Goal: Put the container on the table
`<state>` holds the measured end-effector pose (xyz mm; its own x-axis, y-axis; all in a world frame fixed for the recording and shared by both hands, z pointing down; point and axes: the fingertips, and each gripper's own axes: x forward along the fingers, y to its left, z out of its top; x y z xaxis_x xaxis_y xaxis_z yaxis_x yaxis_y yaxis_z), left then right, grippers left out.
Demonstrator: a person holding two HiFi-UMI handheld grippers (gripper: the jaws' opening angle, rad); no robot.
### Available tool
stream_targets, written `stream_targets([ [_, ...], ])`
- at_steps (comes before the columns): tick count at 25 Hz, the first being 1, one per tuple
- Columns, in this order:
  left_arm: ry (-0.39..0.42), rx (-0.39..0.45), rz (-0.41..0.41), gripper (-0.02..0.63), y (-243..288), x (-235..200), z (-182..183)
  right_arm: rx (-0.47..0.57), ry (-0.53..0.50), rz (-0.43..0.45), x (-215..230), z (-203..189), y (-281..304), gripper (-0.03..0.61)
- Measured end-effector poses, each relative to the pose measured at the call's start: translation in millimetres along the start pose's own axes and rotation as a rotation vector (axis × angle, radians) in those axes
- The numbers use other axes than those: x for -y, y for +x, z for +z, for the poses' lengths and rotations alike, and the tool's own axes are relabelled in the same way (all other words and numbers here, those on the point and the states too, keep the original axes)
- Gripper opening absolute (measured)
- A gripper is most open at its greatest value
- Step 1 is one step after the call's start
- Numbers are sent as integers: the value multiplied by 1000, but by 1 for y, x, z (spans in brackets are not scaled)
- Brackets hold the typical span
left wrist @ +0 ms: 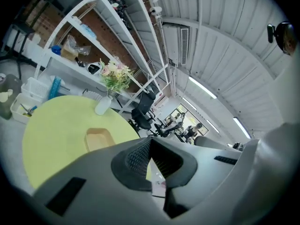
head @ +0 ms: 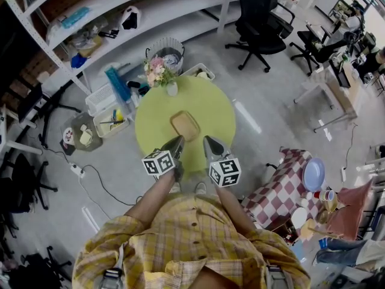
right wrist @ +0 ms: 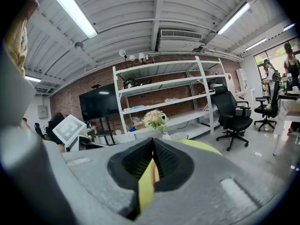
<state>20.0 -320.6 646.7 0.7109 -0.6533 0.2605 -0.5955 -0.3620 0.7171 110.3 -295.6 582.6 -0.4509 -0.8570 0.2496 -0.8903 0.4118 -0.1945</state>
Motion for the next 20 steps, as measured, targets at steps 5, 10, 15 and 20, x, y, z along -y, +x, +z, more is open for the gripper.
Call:
stream_targets([
  [5,120,2,10,6,-3,7,2,0,4,-4,1,-1,1,-2],
  [10,194,8,10,5,-6,10,4,3,3,0,-1,-1,2,-2],
  [15,296,6,1,6,-7,19,2,-4,9,3,-1,-2,2,-2],
  [20,428,-4,15,6,-7,26,0,-10,14,12,-4,-4,3,-2],
])
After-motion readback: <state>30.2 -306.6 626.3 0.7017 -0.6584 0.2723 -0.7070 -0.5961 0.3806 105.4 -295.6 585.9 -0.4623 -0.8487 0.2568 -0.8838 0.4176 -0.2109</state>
